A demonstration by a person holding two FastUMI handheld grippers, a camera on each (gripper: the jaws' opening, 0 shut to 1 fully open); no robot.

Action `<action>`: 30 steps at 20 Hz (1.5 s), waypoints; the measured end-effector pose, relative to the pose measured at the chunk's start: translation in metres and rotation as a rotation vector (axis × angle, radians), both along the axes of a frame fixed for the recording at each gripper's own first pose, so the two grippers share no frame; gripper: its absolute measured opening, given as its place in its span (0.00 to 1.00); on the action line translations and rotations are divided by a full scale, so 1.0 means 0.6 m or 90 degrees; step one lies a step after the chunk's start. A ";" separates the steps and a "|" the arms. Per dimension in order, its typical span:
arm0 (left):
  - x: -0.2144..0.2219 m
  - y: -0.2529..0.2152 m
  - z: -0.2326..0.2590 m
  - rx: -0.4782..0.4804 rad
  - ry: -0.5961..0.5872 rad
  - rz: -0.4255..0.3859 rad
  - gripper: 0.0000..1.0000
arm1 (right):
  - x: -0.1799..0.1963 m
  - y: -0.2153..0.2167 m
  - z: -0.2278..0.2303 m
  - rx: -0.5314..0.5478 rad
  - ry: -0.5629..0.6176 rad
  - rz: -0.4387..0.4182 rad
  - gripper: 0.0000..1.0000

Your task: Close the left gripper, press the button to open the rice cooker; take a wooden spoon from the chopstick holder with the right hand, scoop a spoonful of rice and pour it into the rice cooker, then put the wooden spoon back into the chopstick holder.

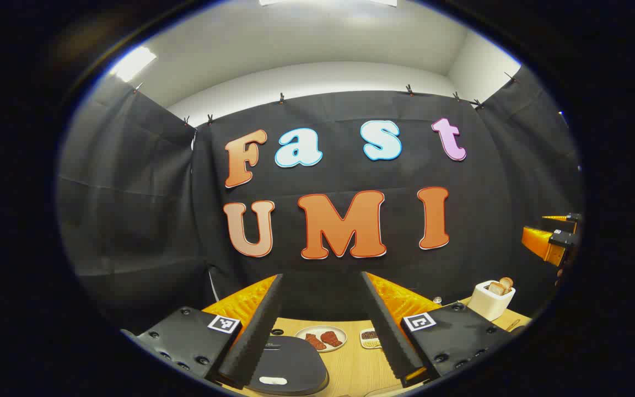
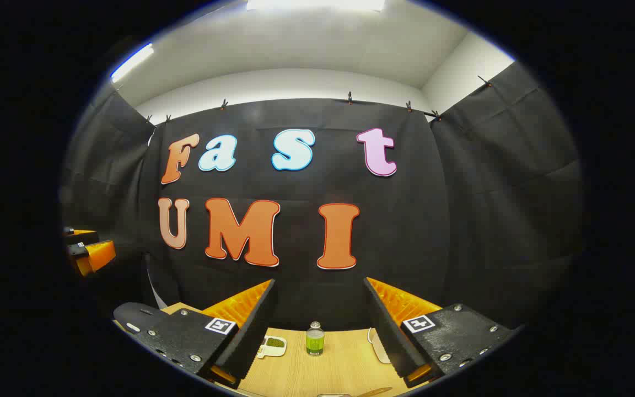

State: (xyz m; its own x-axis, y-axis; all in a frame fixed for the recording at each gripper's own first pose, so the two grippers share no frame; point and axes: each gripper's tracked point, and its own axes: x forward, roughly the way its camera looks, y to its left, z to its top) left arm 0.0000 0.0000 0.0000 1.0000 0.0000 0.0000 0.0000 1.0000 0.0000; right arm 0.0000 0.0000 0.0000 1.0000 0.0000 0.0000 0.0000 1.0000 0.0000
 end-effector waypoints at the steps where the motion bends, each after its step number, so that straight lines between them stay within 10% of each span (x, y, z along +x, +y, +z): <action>1: 0.001 0.003 0.003 0.002 -0.002 0.002 0.87 | -0.001 0.000 0.002 -0.004 -0.001 0.000 0.97; 22: 0.016 0.029 0.012 0.024 0.002 -0.001 0.96 | -0.003 -0.021 -0.008 -0.010 0.007 -0.053 0.92; 28: 0.031 0.048 -0.018 0.049 0.062 0.017 0.14 | -0.015 -0.040 -0.015 -0.013 0.010 -0.068 0.95; 30: 0.046 0.042 -0.066 0.020 0.145 0.002 0.04 | -0.018 -0.041 -0.018 -0.014 0.016 -0.068 0.95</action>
